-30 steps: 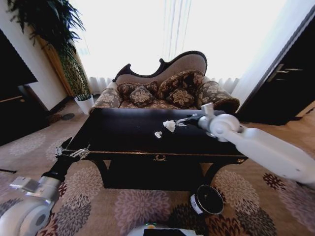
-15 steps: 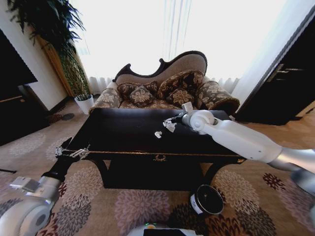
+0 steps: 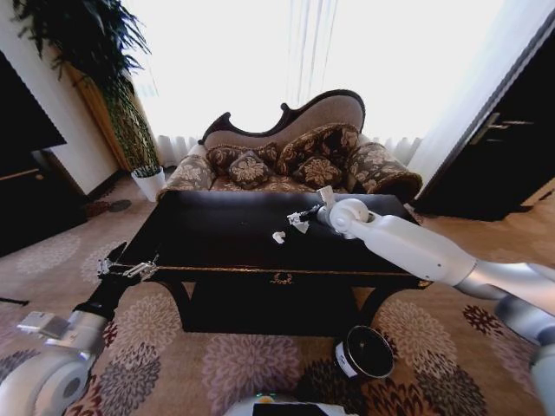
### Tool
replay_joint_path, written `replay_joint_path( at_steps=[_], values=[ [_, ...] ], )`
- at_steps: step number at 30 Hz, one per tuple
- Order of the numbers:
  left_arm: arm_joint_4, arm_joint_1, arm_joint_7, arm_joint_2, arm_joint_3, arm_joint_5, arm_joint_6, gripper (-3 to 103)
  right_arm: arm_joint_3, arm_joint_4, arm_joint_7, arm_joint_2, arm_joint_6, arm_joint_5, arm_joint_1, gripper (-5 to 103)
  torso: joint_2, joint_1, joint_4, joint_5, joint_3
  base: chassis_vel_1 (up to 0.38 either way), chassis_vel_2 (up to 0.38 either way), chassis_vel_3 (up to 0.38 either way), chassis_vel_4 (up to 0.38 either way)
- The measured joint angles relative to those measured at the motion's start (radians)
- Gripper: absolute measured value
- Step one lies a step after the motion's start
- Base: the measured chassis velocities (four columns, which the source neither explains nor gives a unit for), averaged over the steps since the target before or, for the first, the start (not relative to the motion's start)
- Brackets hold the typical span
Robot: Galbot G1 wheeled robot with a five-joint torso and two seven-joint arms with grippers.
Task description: Move to the front of the table and place the trash on the table into the trash bin.
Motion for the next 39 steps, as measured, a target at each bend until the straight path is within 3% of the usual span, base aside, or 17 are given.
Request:
replay_joint_path(
  at_steps=[2, 6, 7, 9, 12, 18, 22, 26, 29, 32, 39],
  values=[
    [0.000, 0.000, 0.000, 0.000, 0.000, 0.000, 0.000, 100, 0.008, 0.001, -0.002, -0.002, 0.000, -0.005, -0.014, 103, 0.000, 0.000, -0.0001, 0.0000, 0.000, 0.000, 0.000, 0.000, 0.000],
    [0.000, 0.000, 0.000, 0.000, 0.000, 0.000, 0.000, 100, 0.019, 0.004, 0.001, -0.003, 0.000, -0.007, -0.030, 96, 0.000, 0.000, 0.0000, -0.0001, 0.000, 0.000, 0.000, 0.000, 0.000],
    [0.000, 0.000, 0.000, 0.000, 0.000, 0.000, 0.000, 100, 0.026, 0.007, 0.004, -0.004, 0.001, -0.008, -0.038, 86, 0.000, 0.000, 0.0001, -0.0001, 0.000, 0.000, 0.000, 0.000, 0.000],
    [0.000, 0.000, 0.000, 0.000, 0.000, 0.000, 0.000, 100, 0.030, 0.010, 0.006, -0.004, 0.002, -0.008, -0.043, 86, 0.000, 0.000, 0.0001, -0.0001, 0.000, 0.000, 0.000, 0.000, 0.000],
    [0.000, 0.000, 0.000, 0.000, 0.000, 0.000, 0.000, 100, 0.040, 0.017, 0.008, -0.008, 0.004, -0.008, -0.054, 71, 0.000, 0.000, 0.0000, -0.0001, 0.000, 0.000, 0.000, 0.000, 0.000],
    [0.000, 0.000, 0.000, 0.000, 0.000, 0.000, 0.000, 100, 0.041, 0.031, 0.010, -0.014, 0.004, -0.004, -0.055, 54, 0.000, 0.000, 0.0000, -0.0001, 0.000, 0.000, 0.000, 0.000, 0.000],
    [0.000, 0.000, 0.000, 0.000, 0.000, 0.000, 0.000, 100, 0.043, 0.047, 0.019, -0.019, 0.003, 0.005, -0.055, 33, 0.000, 0.000, 0.0000, -0.0001, 0.000, 0.000, 0.000, 0.000, 0.000],
    [0.000, 0.000, 0.000, 0.000, 0.000, 0.000, 0.000, 100, 0.048, 0.053, 0.023, -0.021, 0.003, 0.012, -0.059, 27, 0.000, 0.000, 0.0001, -0.0001, 0.000, 0.000, 0.000, 0.000, 0.000],
    [0.000, 0.000, 0.000, 0.000, 0.000, 0.000, 0.000, 100, 0.062, 0.068, 0.033, -0.031, 0.005, 0.022, -0.067, 11, 0.000, 0.000, 0.0000, 0.0000, 0.000, 0.000, 0.000, 0.000, 0.000],
    [0.000, 0.000, 0.000, 0.000, 0.000, 0.000, 0.000, 100, 0.070, 0.074, 0.039, -0.037, 0.007, 0.027, -0.071, 2, 0.000, 0.000, 0.0000, 0.0000, 0.000, 0.000, 0.000, 0.000, 0.000],
    [0.000, 0.000, 0.000, 0.000, 0.000, 0.000, 0.000, 100, 0.136, 0.110, 0.054, -0.068, 0.014, 0.036, -0.111, 0, 0.000, 0.000, 0.0001, -0.0001, 0.000, 0.000, 0.000, 0.000, 0.000]
  ],
)
